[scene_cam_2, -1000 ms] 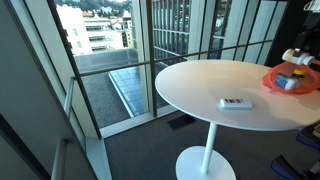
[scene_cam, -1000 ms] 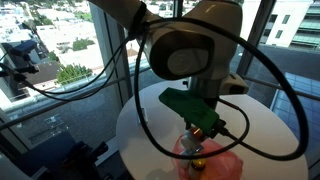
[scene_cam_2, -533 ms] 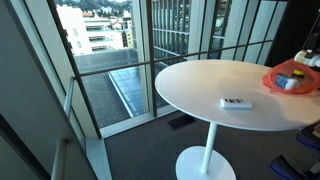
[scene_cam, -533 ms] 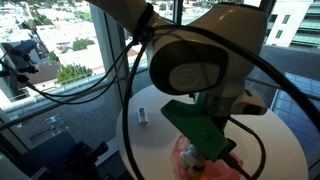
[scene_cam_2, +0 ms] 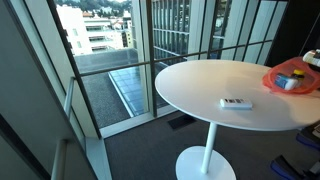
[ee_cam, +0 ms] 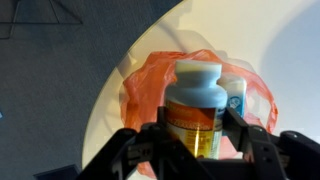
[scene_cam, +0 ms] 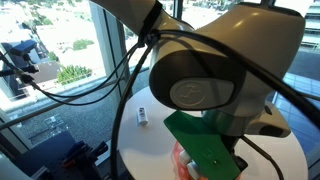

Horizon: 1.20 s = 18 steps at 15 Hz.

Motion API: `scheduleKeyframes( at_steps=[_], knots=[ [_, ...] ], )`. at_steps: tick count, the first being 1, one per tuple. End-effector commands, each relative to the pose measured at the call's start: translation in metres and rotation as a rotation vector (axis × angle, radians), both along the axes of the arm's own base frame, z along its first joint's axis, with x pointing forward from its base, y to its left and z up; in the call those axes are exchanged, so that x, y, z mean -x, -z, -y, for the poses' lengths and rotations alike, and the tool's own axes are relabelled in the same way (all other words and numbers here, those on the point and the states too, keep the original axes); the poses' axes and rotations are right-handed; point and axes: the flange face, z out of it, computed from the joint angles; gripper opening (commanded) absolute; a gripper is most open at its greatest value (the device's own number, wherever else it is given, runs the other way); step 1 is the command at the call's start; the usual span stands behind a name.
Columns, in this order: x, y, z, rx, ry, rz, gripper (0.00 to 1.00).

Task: Pick up the white container on the right and put it in the plastic bag.

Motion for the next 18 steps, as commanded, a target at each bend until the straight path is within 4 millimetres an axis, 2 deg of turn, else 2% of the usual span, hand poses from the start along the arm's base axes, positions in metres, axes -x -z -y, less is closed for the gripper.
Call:
scheduleKeyframes(
  at_steps=[1,12,18],
  knots=[
    [-0.004,-0.001,0.011,-0.031,-0.009,0.032,0.34],
    [-0.031,0.018,0.036,-0.053,-0.007,0.050,0.34],
    [-0.033,0.041,0.048,-0.066,-0.008,0.029,0.34]
  ],
)
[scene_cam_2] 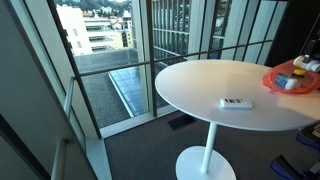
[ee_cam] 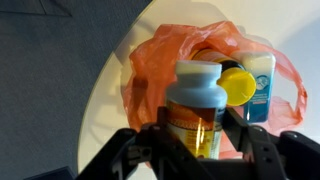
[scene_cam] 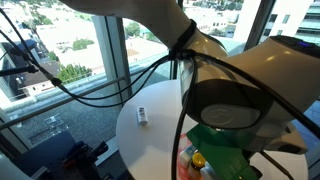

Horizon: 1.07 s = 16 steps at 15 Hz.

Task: Pick up the white container on the right and put it in the plastic bag.

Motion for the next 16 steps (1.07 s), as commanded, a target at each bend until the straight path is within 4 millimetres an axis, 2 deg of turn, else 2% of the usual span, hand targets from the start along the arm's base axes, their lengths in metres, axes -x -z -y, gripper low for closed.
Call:
scheduleKeyframes(
  at_steps=[1,10,16],
  knots=[
    [-0.003,0.009,0.012,-0.026,-0.016,0.003,0.34],
    [0.011,0.047,0.023,-0.064,-0.019,-0.032,0.34],
    [0.018,0.064,0.028,-0.081,-0.007,-0.058,0.34]
  ],
)
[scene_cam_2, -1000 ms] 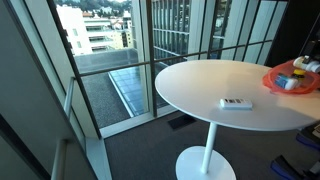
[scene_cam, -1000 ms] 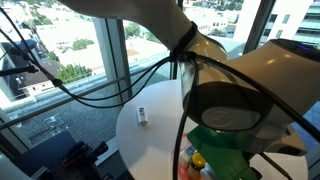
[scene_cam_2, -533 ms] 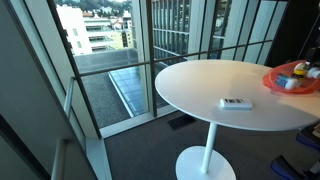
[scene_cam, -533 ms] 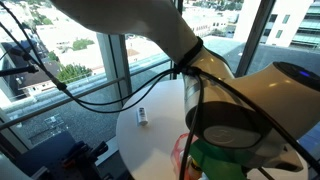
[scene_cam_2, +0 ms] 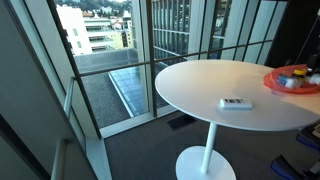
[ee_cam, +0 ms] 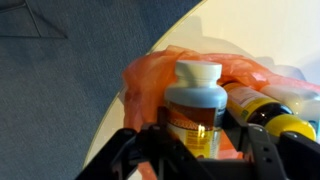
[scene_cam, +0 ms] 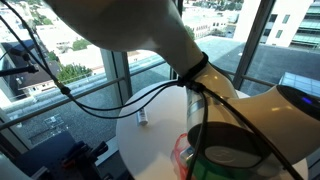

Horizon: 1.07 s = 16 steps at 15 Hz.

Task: Pick up the white container on the right and put it in the plastic bag.

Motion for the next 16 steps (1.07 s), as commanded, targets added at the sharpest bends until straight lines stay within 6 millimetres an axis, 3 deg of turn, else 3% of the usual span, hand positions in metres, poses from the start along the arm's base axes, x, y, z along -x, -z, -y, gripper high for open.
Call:
scheduleKeyframes(
  at_steps=[1,2,5,7,11,16],
  knots=[
    [-0.003,0.002,0.008,-0.020,-0.007,0.013,0.34],
    [-0.004,0.002,0.008,-0.020,-0.008,0.010,0.37],
    [-0.007,-0.003,0.005,-0.017,-0.017,0.012,0.83],
    [-0.010,-0.007,0.002,-0.012,-0.026,0.018,0.99],
    [-0.015,-0.025,-0.005,-0.004,-0.050,0.041,1.00],
    [-0.020,-0.062,-0.025,-0.017,-0.082,0.047,1.00]
  ],
)
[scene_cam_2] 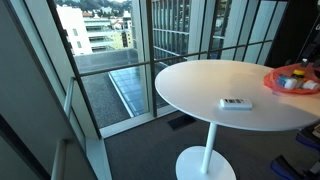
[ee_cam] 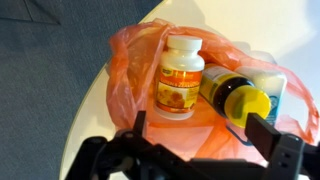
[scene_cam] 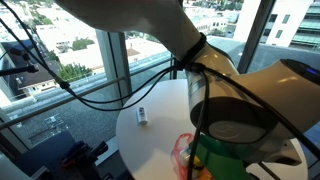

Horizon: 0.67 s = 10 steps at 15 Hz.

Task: Pick up the white container on the right and put it in the plastic bag.

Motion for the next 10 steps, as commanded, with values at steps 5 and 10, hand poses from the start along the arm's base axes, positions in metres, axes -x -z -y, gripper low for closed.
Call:
scheduleKeyframes(
  at_steps=[5,10],
  knots=[
    [-0.014,-0.060,-0.043,-0.024,-0.088,0.010,1.00],
    [-0.032,-0.077,-0.090,-0.041,-0.160,-0.026,1.00]
  ],
)
